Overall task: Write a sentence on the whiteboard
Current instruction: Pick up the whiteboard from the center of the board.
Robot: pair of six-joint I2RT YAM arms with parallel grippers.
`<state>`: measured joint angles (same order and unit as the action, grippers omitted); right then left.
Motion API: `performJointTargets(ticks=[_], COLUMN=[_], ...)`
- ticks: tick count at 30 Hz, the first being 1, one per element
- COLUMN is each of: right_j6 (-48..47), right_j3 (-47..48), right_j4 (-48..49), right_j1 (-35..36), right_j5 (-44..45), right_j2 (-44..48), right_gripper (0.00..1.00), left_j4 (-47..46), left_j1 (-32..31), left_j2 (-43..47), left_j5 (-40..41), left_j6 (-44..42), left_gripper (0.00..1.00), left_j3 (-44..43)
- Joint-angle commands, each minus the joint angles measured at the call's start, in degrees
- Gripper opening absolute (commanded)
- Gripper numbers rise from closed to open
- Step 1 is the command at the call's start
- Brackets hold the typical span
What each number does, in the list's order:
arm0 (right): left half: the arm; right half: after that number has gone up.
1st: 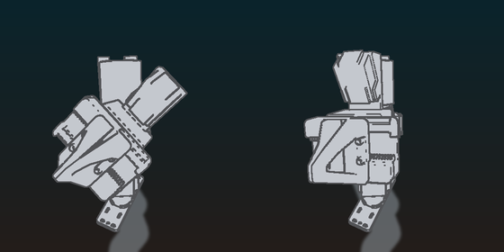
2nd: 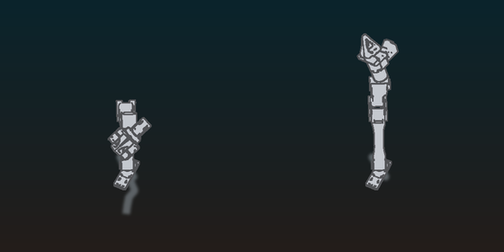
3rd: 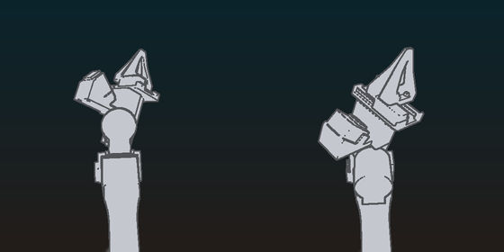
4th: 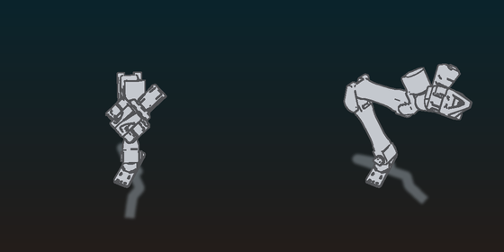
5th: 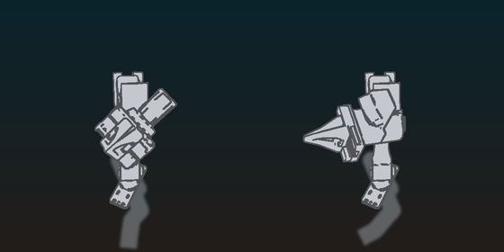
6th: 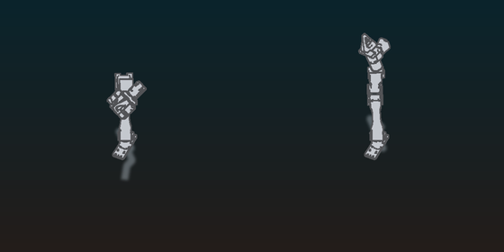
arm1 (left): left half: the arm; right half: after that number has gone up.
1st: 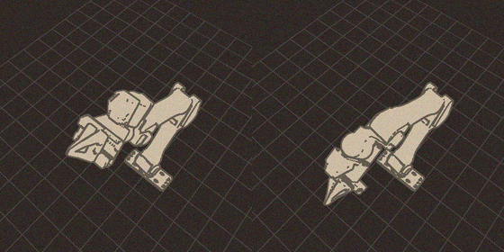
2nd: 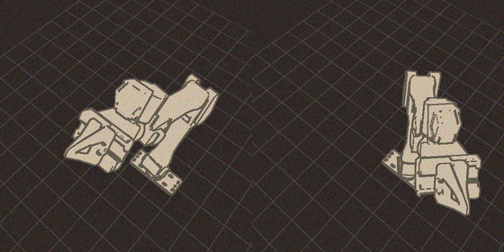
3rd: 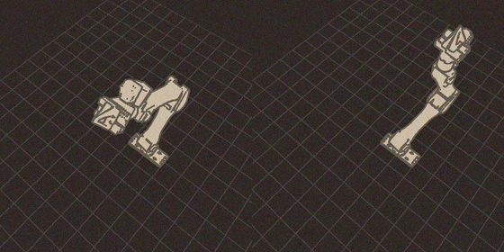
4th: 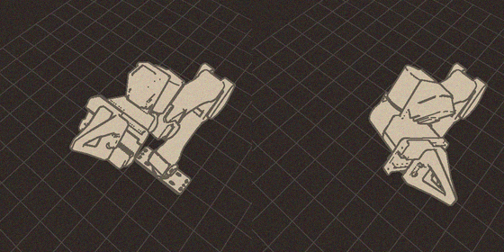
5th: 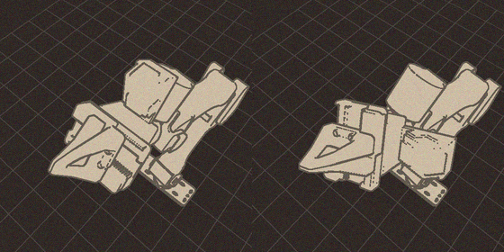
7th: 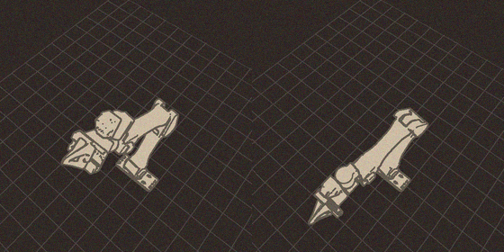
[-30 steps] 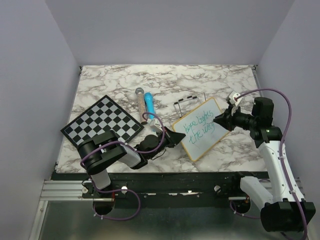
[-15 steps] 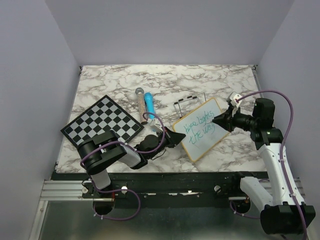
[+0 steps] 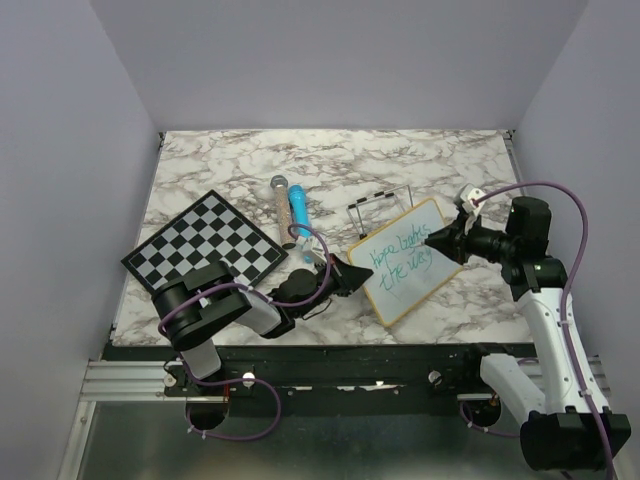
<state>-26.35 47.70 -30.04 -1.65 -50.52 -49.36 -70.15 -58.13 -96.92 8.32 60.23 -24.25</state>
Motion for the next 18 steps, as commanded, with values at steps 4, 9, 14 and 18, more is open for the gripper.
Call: performJointTargets(ticks=[4,9,14,18], right_j6=[2.0,5.86,7.01,9.47], right_j3=[0.81,5.19,13.46,19.0], right_j4=[-0.89,-2.73,-7.83,-8.89], right_j1=[-1.25,-2.83,-6.34,-8.01], right_j5=[-0.98,-4.05,-5.72,-8.09], right_j2=[1.11,2.69,1.29,0.33], right_gripper=[0.0,0.01,0.01,0.01], left_j4=[-1.66,-0.69,1.5,5.37], left_j1=[0.12,0.91,1.7,2.49], left_j2=[1.91,4.28,9.46,14.3], left_j5=[-4.1,-5.5,-6.38,-7.0], left_j6=[-3.45,-5.38,-7.31,-10.12], left_gripper=[0.0,0.0,0.0,0.0], left_j3=[-1.24,-0.1,2.19,2.72])
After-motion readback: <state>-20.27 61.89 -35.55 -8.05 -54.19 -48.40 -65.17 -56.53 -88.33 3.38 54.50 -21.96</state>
